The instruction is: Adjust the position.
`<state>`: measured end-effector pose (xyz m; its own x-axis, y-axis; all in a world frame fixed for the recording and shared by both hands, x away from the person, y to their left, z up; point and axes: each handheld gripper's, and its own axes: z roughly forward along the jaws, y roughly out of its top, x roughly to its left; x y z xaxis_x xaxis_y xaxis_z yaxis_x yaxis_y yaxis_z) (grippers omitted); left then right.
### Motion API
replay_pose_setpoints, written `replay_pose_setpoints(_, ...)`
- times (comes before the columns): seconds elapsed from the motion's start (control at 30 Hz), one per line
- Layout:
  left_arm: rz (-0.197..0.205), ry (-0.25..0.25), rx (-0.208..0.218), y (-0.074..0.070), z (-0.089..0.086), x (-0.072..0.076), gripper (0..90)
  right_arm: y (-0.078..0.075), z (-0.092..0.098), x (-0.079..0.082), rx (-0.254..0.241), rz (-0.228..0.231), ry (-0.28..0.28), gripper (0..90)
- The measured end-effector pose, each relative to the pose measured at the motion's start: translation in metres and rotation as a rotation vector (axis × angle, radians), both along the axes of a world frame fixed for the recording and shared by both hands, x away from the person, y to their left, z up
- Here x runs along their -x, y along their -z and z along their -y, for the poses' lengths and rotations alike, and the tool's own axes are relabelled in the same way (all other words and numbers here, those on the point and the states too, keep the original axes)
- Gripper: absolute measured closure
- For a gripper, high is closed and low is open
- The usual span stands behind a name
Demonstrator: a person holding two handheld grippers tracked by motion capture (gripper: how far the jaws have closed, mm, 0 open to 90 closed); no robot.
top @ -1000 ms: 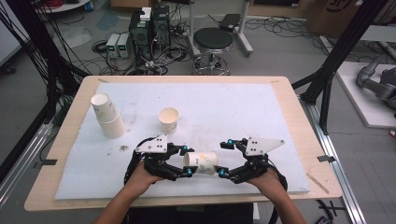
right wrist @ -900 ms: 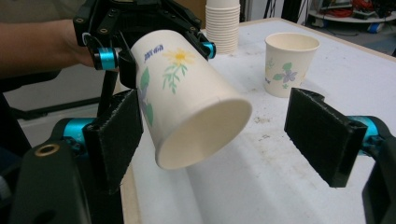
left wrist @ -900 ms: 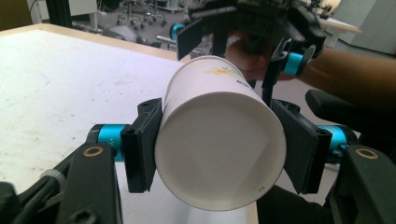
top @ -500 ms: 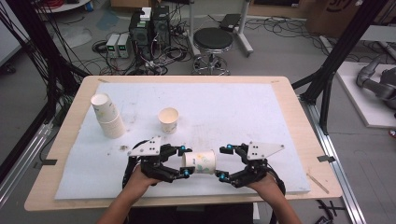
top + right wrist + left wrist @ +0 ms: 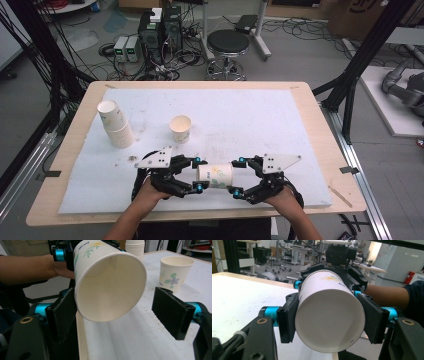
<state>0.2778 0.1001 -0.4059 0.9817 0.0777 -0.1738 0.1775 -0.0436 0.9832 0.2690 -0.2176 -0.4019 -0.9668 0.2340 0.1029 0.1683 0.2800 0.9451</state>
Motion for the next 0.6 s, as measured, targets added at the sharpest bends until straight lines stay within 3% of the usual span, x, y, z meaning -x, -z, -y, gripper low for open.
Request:
replay_pose_setpoints(0.23, -0.005, 0.029, 0.013, 0.0005, 0.0013, 0.0004, 37.1, 0.0008, -0.0042, 0.0004, -0.015, -0.008, -0.040, 20.9)
replay_pose_setpoints(0.33, -0.008, 0.037, 0.016, 0.0010, 0.0019, 0.0006, 37.1, 0.0020, -0.0048, -0.0002, -0.030, -0.005, -0.071, 25.6)
replay_pose_setpoints(0.6, -0.019, 0.037, 0.040, 0.0044, 0.0006, 0.0010, 36.9, 0.0028, -0.0039, 0.0006, -0.057, -0.009, -0.081, 30.5)
